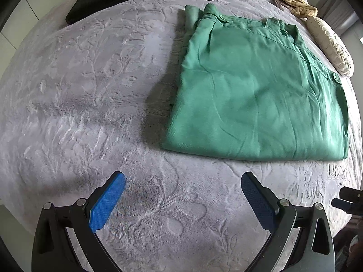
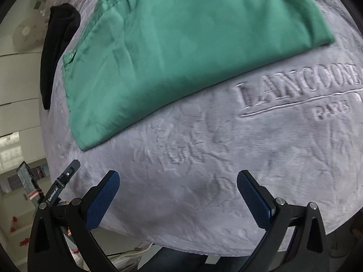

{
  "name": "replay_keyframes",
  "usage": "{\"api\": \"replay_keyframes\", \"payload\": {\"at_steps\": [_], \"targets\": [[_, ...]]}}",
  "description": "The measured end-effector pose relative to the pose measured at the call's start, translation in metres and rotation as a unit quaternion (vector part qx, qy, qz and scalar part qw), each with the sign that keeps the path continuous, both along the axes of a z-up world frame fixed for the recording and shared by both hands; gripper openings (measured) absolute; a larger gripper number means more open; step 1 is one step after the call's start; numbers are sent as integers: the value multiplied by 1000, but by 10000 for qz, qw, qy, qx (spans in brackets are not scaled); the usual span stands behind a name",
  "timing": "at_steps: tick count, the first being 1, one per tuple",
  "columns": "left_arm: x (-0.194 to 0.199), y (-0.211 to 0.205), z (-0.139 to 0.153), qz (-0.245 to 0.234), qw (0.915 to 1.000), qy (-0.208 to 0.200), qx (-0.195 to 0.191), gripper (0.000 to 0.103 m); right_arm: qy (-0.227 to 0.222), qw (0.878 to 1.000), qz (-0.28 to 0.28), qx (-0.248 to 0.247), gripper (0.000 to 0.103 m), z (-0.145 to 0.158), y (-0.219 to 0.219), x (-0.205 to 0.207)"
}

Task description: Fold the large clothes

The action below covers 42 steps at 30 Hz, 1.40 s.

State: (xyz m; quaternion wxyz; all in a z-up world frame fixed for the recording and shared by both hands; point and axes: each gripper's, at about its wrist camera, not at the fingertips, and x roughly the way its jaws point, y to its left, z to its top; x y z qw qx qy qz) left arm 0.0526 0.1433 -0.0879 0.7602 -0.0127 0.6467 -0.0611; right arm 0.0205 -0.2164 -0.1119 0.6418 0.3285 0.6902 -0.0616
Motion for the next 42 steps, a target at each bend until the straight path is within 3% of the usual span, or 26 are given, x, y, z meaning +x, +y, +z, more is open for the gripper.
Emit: {"api": "replay_keyframes", "payload": {"at_steps": [9, 20, 25, 29, 36, 39, 42], "targets": [[5, 0, -7, -62, 10000, -52, -8, 102, -230, 9993, 96, 275, 103, 0, 21, 18], [16, -1, -15, -74, 10000, -40, 16, 102, -417, 9957, -171, 810, 103, -15, 41, 33], [23, 5, -22, -61, 9999, -21, -98, 102, -715, 9901, -307, 1169, 103, -26, 51, 41], [27, 13, -26, -30, 9996, -70, -283, 102, -1011, 9815, -430, 1566, 103, -41, 63, 49], [44, 29, -33, 52, 9948, -149, -1005, 102, -1393, 9647, -779, 2097, 103, -79, 87, 68], [55, 40, -36, 157, 9882, -77, -1519, 102, -1701, 9553, -921, 2235, 103, -77, 94, 77], [62, 47, -39, 225, 9872, -48, -1580, 102, -1791, 9519, -998, 2278, 103, -79, 98, 81]]}}
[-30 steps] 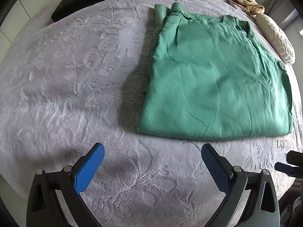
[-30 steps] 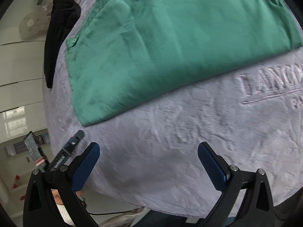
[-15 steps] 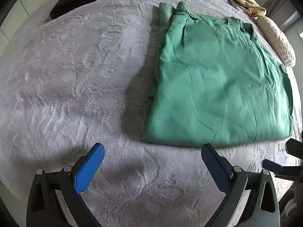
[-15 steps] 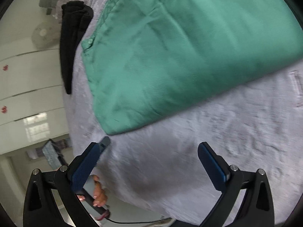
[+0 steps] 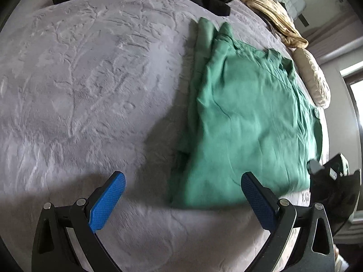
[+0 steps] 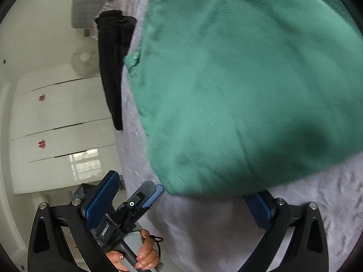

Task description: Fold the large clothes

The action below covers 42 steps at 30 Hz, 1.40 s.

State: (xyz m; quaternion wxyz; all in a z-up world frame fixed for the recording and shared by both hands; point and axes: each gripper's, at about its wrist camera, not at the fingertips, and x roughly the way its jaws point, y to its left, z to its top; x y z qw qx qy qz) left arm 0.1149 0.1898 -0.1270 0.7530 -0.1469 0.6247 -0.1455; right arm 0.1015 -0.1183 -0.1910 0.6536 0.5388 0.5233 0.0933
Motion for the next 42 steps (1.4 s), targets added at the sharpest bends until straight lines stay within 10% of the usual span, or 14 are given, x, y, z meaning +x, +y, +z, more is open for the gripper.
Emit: {"api": "replay_keyframes", "payload": {"at_steps": [3, 5, 16, 17, 20, 25, 32, 42], "targets": [[11, 7, -1, 67, 9992, 79, -386, 102, 219, 9995, -91, 198, 63, -12, -3, -2], [18, 6, -2, 77, 9976, 158, -667, 102, 204, 9994, -58, 287, 9, -15, -5, -1], [91, -62, -19, -557, 9763, 680, -1976, 102, -889, 9941, 625, -36, 9, 53, -2, 11], [93, -69, -20, -562, 9768, 691, -1947, 99, -788, 9941, 732, -154, 9, 49, 1, 10], [96, -91, -27, -695, 9880, 678, -1203, 34, -228, 9921, 1186, -333, 13, 33, 9, 4], [95, -94, -25, -686, 9918, 537, -930, 27, 50, 9796, 1800, -897, 13, 44, -8, -19], [81, -119, 15, -1001, 9936, -410, -334, 16, -524, 9580, 944, -2655, 13, 88, -94, -8], [63, -213, 124, -1641, 9723, -1633, -337, 14, -208, 9598, 1280, -2490, 9, 15, -96, 21]]}}
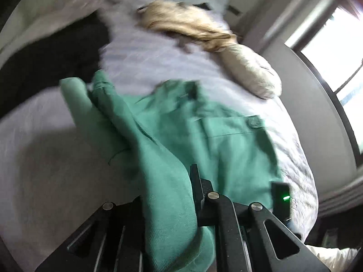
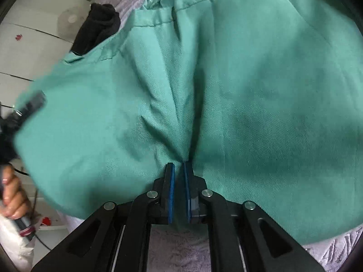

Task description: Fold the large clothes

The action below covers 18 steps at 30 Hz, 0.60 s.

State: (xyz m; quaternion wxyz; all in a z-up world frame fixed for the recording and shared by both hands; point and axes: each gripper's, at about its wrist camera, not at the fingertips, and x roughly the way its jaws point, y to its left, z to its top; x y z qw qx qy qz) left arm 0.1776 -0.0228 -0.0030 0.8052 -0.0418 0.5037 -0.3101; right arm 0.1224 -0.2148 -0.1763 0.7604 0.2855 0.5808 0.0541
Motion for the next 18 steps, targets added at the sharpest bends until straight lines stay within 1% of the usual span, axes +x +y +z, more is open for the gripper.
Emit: {"api": "replay_keyframes", "payload": {"at_steps": [2, 4, 6, 7, 9, 11, 13, 14, 16, 17, 18], "targets": [[-5, -31, 15, -241, 9995, -206, 72, 14, -107, 9988, -57, 466, 9, 4, -10, -6], [-14, -69, 30, -614, 9971, -423, 146, 14, -255, 9965, -185, 777, 10, 13, -26, -17], [-23, -101, 38, -914, 9943, -532, 160, 14, -407, 9949, -473, 787, 10, 28, -50, -35], [-27, -124, 39, -1116, 9918, -594, 167, 14, -510, 9934, -657, 790, 10, 36, -65, -44], [-34, -161, 37, -1379, 9880, -647, 234, 14, -700, 9890, -1047, 769, 11, 48, -94, -64], [-42, -209, 26, -1678, 9826, -683, 420, 14, -843, 9829, -1453, 753, 11, 54, -126, -84], [-48, -242, 10, -1859, 9787, -673, 562, 14, -902, 9767, -1787, 771, 11, 51, -157, -102], [-50, -258, 2, -1947, 9768, -645, 609, 14, -843, 9743, -1919, 818, 11, 45, -170, -110], [-54, -288, -23, -2099, 9735, -549, 730, 14, -703, 9695, -2146, 949, 13, 32, -180, -117], [-56, -302, -37, -2140, 9713, -478, 919, 14, -618, 9661, -2274, 1059, 13, 24, -188, -123], [-58, -310, -45, -2146, 9703, -432, 1027, 15, -606, 9636, -2337, 1146, 13, 20, -191, -126]]}}
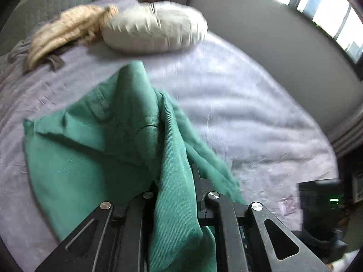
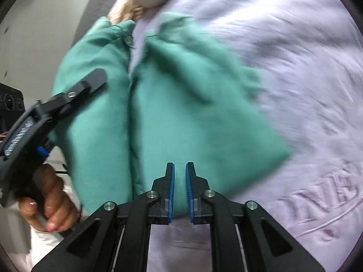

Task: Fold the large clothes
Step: 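Lay the lifted jacket part down and open both tools, then grasp the jacket corner with the right tool and tuck it in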

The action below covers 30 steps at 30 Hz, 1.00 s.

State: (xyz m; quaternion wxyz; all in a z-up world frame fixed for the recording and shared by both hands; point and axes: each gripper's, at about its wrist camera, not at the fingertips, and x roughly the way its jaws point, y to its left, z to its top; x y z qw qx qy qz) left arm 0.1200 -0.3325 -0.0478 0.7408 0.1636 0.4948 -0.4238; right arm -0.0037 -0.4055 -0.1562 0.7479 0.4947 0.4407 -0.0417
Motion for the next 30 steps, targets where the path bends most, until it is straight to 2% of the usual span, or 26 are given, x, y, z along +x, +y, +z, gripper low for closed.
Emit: {"api": "replay_keyframes", "payload": {"at_steps": [1, 4, 5, 6, 8, 9, 11, 13, 15, 16, 17, 21, 24, 25, 28, 30], "targets": [[-2, -8, -11, 4, 9999, 11, 155, 16, -26, 9999, -51, 88, 13, -4, 2, 6], [-12, -12, -24, 21, 9997, 8, 243, 32, -129, 9994, -138, 282, 13, -10, -4, -1], [-13, -13, -22, 33, 9998, 73, 158, 51, -148, 9992, -148, 332, 13, -12, -4, -1], [-15, -12, -19, 51, 9999, 115, 12, 73, -159, 9991, -149, 370, 13, -13, -7, -6], [-18, -10, -9, 130, 9995, 41, -287, 91, -147, 9988, -165, 427, 13, -16, -8, -7], [-22, -9, 1, 108, 9988, -39, -466, 91, -142, 9988, -170, 429, 13, -11, -11, -15], [-27, -7, 14, -24, 9986, -107, -518, 91, -111, 9990, -189, 398, 13, -10, -11, -10], [-30, 4, 26, 52, 9977, -316, -601, 91, -67, 9992, -218, 333, 13, -6, -12, -9], [-28, 32, 37, 297, 9958, -512, -699, 91, -150, 9990, -283, 321, 32, 0, -17, -10], [-24, 44, 39, 426, 9951, -557, -693, 91, -241, 9986, -324, 330, 56, 9, -14, -14], [-19, 57, 39, 597, 9942, -612, -651, 91, -365, 9981, -367, 321, 69, 16, -17, -16], [5, 132, 26, 1618, 9833, -817, -136, 91, -507, 9981, -311, -127, 71, 44, -17, -16], [21, 173, 0, 2215, 9731, -552, 312, 91, -568, 9957, 103, -729, 74, 69, 1, -5], [24, 188, -9, 2449, 9677, -404, 440, 91, -541, 9941, 279, -903, 80, 75, 10, 3], [23, 212, -24, 2793, 9593, -26, 422, 91, -69, 9815, 934, -1669, 82, 75, 45, 36], [19, 214, -28, 2776, 9599, 74, 381, 91, 172, 9696, 1262, -2091, 82, 70, 65, 57]]}}
